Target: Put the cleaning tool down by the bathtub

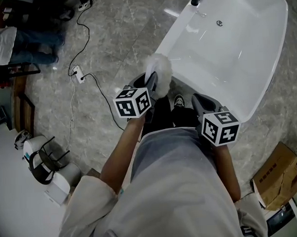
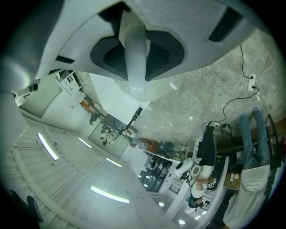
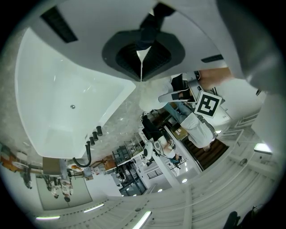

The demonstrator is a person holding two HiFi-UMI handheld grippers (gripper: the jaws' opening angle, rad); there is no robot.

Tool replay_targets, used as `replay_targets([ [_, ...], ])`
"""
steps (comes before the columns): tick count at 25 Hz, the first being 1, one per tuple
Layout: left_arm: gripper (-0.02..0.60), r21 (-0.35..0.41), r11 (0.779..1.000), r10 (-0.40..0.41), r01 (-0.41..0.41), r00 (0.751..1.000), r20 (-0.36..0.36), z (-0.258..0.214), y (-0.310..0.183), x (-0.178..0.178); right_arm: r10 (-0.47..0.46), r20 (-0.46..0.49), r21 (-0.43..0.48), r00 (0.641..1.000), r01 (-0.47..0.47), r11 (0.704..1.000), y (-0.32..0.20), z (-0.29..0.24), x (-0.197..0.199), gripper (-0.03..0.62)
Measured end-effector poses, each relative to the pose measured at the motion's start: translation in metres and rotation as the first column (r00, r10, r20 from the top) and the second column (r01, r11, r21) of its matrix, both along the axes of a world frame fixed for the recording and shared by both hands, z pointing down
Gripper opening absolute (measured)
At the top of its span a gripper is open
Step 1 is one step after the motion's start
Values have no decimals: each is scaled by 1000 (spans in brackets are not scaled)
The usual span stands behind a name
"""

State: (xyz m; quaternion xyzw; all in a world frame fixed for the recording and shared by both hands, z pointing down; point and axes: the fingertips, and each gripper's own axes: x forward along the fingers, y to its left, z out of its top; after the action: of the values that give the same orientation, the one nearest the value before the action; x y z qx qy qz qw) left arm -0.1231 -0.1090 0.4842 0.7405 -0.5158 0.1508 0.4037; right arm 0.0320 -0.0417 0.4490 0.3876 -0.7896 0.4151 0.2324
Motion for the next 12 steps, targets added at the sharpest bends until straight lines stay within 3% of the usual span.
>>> replay_targets([
  [12, 87, -37, 999, -1, 2, 1000, 12, 29, -3, -4, 18, -7, -7, 1000, -18, 1000, 3, 9, 7, 12],
])
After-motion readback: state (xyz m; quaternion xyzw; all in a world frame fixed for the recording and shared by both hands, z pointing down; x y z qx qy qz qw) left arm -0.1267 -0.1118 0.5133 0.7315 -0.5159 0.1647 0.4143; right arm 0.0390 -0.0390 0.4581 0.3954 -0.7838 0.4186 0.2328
